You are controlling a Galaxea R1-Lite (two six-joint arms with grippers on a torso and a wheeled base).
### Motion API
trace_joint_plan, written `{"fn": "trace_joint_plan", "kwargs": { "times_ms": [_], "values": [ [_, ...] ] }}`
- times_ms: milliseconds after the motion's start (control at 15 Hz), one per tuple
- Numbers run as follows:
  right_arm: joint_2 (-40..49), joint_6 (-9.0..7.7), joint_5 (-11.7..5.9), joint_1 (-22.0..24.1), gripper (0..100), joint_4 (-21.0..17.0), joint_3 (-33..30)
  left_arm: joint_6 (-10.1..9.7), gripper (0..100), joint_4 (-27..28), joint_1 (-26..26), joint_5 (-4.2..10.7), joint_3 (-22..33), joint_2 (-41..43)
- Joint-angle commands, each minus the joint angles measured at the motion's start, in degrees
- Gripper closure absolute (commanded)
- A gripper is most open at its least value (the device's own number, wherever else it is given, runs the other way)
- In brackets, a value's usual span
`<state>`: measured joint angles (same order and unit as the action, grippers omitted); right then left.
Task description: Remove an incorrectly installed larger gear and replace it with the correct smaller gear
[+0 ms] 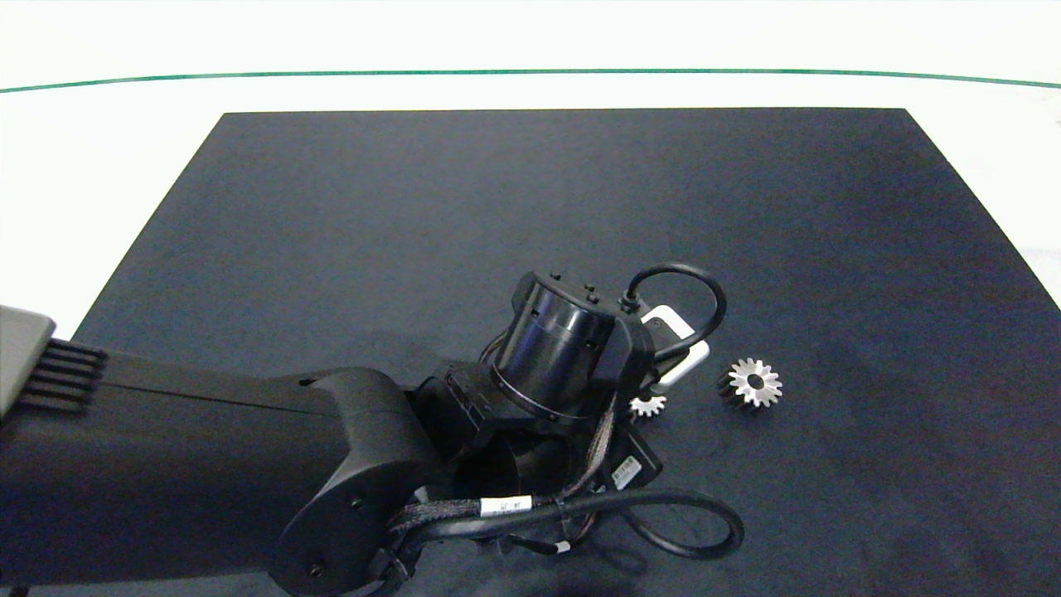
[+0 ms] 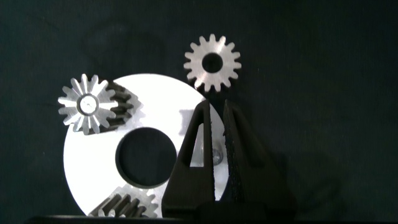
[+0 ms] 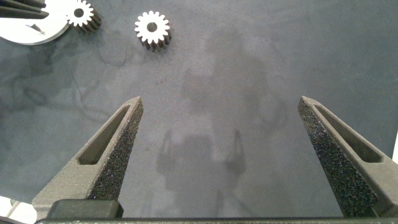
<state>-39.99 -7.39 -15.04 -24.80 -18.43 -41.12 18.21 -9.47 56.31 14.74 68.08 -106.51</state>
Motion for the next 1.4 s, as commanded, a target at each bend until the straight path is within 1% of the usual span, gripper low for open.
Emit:
{"fn": "trace_joint_plan", "kwargs": {
  "times_ms": [67,133,200,333,667,800,867,933,1067,1200,1400],
  "values": [
    [0.1,0.0,-0.07,0.0,0,-0.1,0.1,-0.11,90,2.2,-0.1,0.29,1.7,0.0],
    [0.1,0.0,-0.07,0.0,0,-0.1,0.2,-0.11,90,3.1,-0.1,0.29,1.9,0.2],
    [0.3,-0.08,-0.07,0.0,0,-0.1,0.3,-0.2,0,3.2,-0.1,0.29,2.1,0.2],
    [0.3,0.0,-0.07,0.0,0,-0.1,0.3,-0.63,0,3.3,0.0,0.29,2.6,-0.1],
    [0.6,0.0,-0.07,0.0,0,-0.1,0.6,-0.9,0,3.3,0.5,0.47,2.6,-0.6],
    [0.7,0.0,-0.07,0.0,0,-0.1,0.6,-0.9,0,3.1,0.6,0.55,2.9,-2.0],
    [0.7,0.0,-0.07,0.0,0,-0.1,0.7,-0.9,0,3.0,0.7,1.26,3.6,-3.2],
    [0.7,0.0,-0.07,0.0,0,-0.1,0.7,-0.9,0,3.1,0.8,1.61,4.4,-4.0],
    [0.6,0.0,-0.07,0.0,0,-0.1,0.7,-0.9,0,3.1,1.3,1.7,5.7,-5.0],
    [0.6,0.0,-0.07,0.0,0,-0.1,0.6,-0.9,0,3.1,1.5,1.79,8.0,-6.8],
    [0.6,0.0,-0.07,0.0,0,-0.1,0.6,-0.9,0,3.1,1.3,2.14,9.1,-7.6]
  ]
}}
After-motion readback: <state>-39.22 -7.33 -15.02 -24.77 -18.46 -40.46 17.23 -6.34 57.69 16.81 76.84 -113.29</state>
